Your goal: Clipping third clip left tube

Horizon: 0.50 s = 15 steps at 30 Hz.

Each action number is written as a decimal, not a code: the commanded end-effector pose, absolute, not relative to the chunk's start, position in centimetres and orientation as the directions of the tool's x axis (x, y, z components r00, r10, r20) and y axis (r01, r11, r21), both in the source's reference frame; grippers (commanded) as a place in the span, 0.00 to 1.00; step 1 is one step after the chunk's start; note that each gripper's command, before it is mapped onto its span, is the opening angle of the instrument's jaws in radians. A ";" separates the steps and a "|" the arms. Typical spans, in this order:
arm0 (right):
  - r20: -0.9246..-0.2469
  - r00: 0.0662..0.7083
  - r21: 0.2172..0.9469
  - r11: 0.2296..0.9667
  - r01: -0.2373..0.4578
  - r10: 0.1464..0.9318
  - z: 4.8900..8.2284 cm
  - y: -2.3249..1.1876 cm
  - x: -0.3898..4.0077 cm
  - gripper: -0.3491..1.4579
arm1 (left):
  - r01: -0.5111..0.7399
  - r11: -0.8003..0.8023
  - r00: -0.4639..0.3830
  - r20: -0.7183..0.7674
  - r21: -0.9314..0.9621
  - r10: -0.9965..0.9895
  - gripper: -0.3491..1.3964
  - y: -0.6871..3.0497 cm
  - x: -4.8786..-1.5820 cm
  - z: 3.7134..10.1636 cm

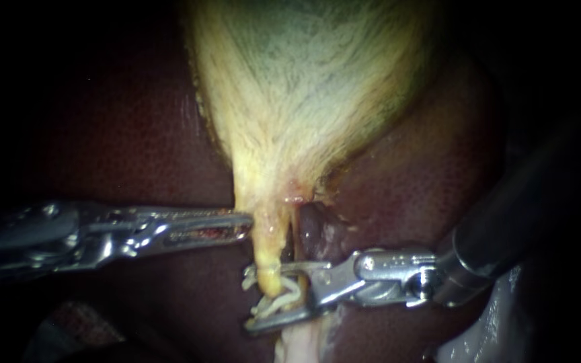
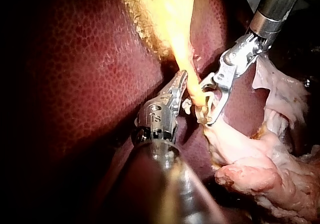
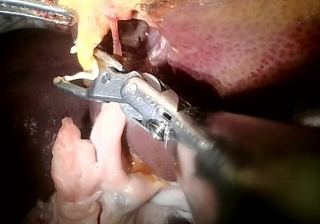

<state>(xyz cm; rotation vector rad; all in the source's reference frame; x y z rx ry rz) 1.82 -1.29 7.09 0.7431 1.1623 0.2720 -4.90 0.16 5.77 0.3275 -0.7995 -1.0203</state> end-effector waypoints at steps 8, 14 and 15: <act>-0.721 0.334 0.673 0.727 0.132 0.607 6.82 -0.90 1.77 0.47 | 0.631 0.506 0.277 0.439 0.588 -0.855 0.01 0.15 -4.93 5.79; -0.726 0.321 0.666 0.738 0.110 0.608 6.71 -0.76 1.74 0.45 | 0.632 0.506 0.277 0.439 0.587 -0.855 0.01 0.14 -4.93 5.79; -0.726 0.321 0.666 0.738 0.110 0.608 6.71 -0.76 1.74 0.45 | 0.632 0.506 0.277 0.439 0.587 -0.855 0.01 0.14 -4.93 5.79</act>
